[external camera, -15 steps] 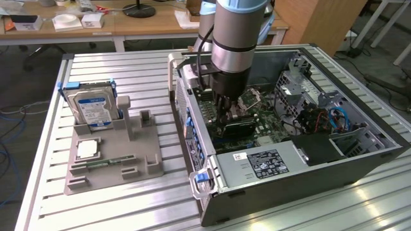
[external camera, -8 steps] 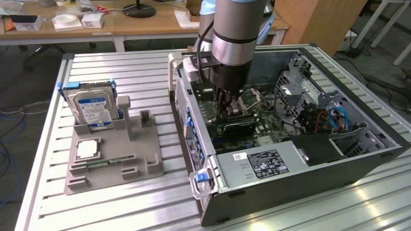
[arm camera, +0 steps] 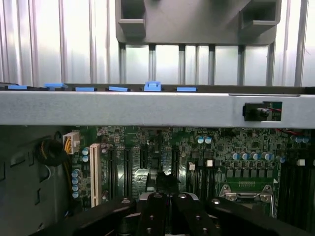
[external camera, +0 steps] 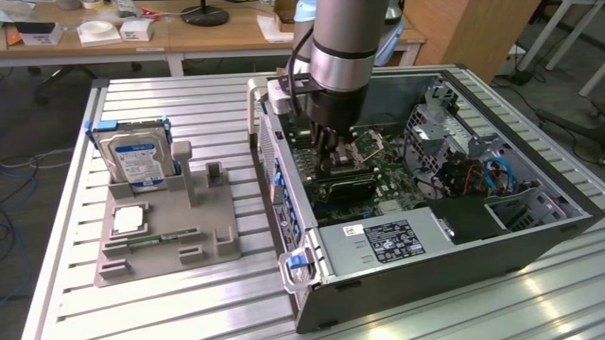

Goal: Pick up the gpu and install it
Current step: 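Press down on the gpu until it lock into place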

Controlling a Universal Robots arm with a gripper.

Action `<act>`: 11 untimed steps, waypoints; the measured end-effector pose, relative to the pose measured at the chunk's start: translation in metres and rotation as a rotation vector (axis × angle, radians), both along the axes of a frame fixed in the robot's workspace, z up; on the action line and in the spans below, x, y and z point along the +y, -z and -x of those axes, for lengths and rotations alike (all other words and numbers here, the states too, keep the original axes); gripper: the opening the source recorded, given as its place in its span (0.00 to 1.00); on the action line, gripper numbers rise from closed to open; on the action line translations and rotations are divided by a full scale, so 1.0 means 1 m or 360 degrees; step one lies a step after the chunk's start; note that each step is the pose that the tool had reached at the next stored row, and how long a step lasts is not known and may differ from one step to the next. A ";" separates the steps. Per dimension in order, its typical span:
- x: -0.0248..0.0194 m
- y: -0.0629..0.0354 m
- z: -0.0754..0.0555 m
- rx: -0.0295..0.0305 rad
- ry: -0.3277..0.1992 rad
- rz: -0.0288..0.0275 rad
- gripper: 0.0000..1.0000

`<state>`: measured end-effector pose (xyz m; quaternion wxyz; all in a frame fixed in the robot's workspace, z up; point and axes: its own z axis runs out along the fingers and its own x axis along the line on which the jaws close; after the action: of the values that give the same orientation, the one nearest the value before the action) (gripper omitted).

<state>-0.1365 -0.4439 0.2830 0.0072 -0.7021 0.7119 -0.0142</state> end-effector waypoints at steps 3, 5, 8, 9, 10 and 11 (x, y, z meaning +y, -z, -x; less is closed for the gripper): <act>0.0010 0.0000 0.000 0.00293 0.0000 0.00072 0.10; 0.0015 0.0000 0.000 0.00535 0.0000 0.00136 0.10; 0.0029 -0.0001 0.000 0.00889 0.0000 0.00221 0.10; 0.0036 0.0000 0.000 0.00992 0.0001 0.00252 0.10; 0.0044 0.0000 0.000 0.01092 0.0001 0.00286 0.10; 0.0057 0.0000 0.000 0.01194 0.0000 0.00336 0.10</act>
<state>-0.1366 -0.4383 0.2831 -0.0269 -0.7021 0.7116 0.0046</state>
